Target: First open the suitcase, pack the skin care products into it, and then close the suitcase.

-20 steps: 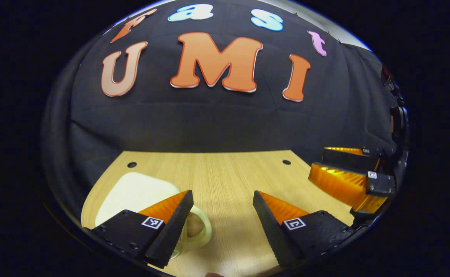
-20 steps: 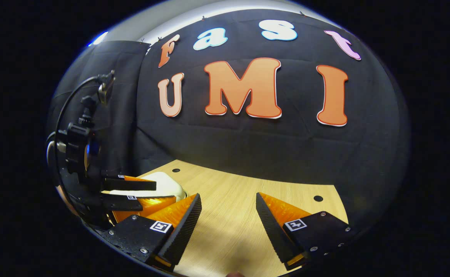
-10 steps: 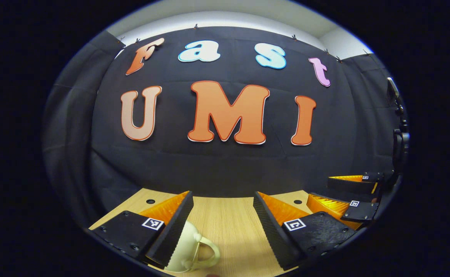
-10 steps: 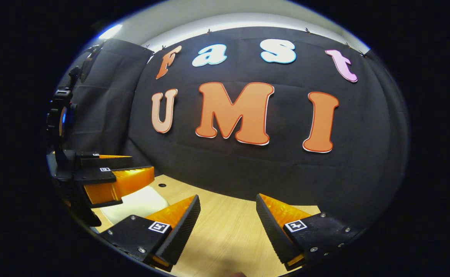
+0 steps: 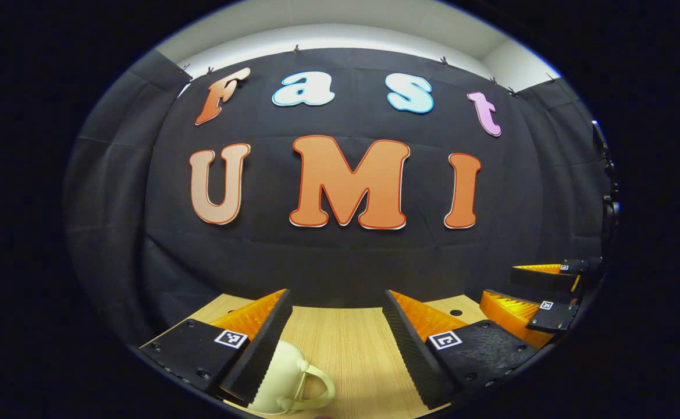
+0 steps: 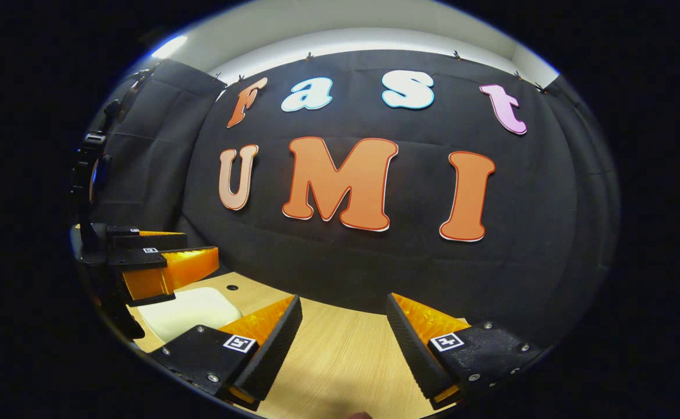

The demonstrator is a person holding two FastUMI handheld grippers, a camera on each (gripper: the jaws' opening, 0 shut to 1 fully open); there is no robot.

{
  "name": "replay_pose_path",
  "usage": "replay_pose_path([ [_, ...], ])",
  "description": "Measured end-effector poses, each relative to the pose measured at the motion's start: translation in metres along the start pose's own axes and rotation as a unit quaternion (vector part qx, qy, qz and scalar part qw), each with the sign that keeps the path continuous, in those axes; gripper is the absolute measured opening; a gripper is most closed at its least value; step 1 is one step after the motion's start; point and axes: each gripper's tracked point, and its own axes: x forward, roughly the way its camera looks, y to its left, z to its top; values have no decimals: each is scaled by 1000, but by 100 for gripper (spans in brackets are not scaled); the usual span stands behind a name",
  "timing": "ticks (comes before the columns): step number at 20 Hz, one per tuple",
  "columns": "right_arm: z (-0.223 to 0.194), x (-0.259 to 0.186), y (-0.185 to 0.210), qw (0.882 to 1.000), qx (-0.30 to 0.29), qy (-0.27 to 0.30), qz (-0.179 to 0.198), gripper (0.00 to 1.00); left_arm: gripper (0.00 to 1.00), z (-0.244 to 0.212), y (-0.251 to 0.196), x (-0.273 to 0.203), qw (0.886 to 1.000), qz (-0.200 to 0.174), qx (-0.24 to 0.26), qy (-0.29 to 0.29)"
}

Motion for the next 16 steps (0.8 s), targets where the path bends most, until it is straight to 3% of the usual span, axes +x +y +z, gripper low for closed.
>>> replay_pose_path([
  [4, -5, 4, -1, 1000, 9, 13, -5, 93, 96, 6, 10, -2, 1000, 9, 19, -4],
  [10, 8, 8, 6, 998, 16, 0, -58, 93, 97, 6, 29, -3, 999, -24, 29, -3],
  [16, 30, 13, 12, 997, 14, 1, -81, 93, 97, 5, 45, 9, 997, -61, 46, -9],
])
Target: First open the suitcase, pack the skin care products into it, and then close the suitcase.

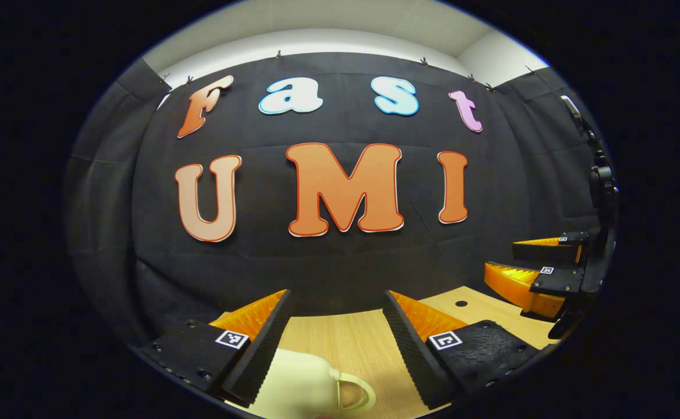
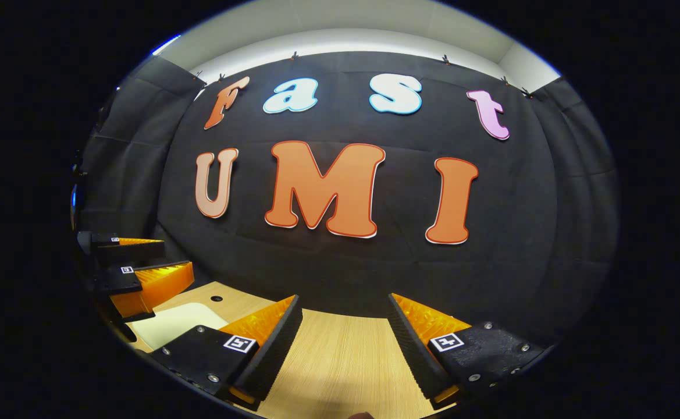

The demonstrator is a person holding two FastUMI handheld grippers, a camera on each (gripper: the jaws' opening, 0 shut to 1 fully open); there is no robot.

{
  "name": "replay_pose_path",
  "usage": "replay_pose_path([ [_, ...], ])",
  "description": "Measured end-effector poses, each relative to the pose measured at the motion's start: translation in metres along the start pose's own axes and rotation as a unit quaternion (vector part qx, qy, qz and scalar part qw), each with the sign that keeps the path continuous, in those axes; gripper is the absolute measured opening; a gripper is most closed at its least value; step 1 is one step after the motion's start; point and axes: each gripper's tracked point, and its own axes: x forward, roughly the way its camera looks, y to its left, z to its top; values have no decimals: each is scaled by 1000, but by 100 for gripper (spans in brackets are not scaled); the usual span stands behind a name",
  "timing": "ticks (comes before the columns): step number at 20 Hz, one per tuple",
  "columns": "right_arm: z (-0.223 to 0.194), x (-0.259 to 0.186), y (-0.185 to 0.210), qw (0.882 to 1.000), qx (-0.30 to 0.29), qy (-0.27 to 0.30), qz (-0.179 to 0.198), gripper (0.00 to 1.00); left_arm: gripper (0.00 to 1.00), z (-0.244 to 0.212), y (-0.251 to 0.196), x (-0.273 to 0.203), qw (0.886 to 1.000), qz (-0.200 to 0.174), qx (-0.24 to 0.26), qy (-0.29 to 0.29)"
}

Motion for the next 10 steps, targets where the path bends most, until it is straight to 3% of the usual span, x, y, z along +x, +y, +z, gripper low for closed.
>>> replay_pose_path([
  [6, 3, -10, -2, 999, 13, 9, -34, 94, 97, -19, 2, 20, 998, -47, -18, 25],
  [10, 4, -20, -24, 998, 10, 6, -66, 94, 97, -15, -2, 15, 998, -56, -11, 22],
])
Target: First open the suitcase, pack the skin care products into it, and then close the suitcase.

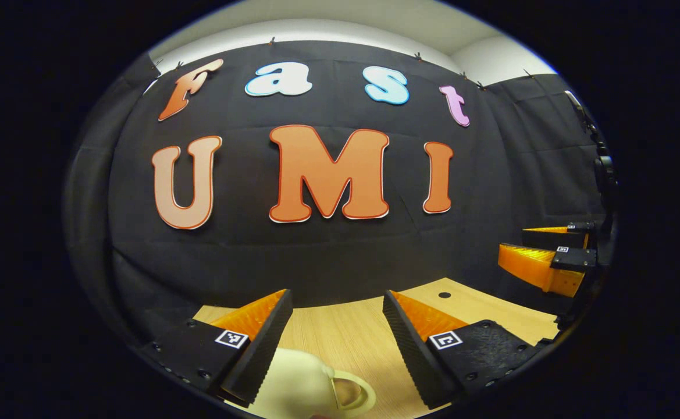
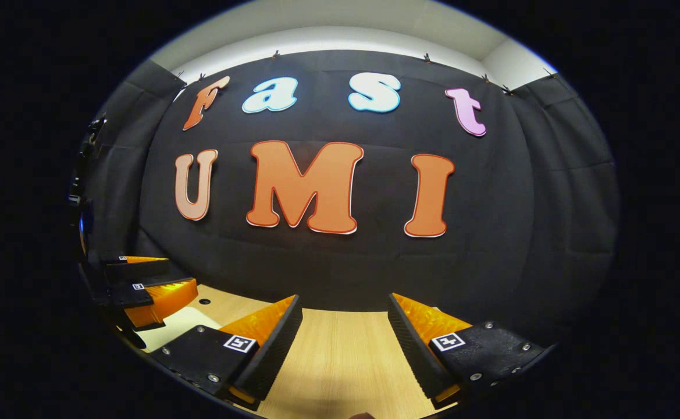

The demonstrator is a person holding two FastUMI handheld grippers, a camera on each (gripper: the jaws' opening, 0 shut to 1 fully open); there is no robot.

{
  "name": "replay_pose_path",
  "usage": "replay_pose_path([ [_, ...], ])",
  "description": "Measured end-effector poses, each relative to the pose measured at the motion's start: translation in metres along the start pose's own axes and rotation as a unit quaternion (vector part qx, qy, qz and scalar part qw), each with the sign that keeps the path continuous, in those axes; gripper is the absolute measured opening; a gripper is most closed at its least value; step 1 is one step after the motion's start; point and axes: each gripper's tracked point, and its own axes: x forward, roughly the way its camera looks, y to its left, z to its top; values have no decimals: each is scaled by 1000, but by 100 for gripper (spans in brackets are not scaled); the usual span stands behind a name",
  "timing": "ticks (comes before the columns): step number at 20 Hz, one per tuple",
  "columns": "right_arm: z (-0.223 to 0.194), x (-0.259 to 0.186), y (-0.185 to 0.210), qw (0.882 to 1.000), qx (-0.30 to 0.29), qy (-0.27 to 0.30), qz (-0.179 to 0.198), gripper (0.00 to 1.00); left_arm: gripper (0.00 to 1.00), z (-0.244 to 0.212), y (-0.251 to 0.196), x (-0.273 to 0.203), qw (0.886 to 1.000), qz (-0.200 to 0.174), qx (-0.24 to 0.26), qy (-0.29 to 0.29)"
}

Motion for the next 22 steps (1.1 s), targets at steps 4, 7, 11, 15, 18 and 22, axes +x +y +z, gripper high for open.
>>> replay_pose_path([
  [4, 0, -12, -4, 1000, -16, -21, -14, 93, 96, 6, -12, -4, 1000, -6, 21, -11],
  [7, -2, -17, -11, 1000, -21, -20, -9, 93, 96, 12, -21, -1, 999, -7, 17, -26],
  [11, -8, -22, -20, 1000, -19, -21, 10, 93, 96, 8, -23, 1, 999, 20, 26, -21],
  [15, -13, -27, -31, 999, -16, -17, 27, 93, 96, 4, -20, -3, 998, 52, 19, -13],
  [18, -15, -31, -40, 999, -8, -18, 31, 93, 96, 5, -27, -7, 998, 58, 19, -8],
  [22, -15, -30, -46, 999, -4, -22, 41, 93, 96, 7, -40, -10, 997, 64, 32, -12],
])
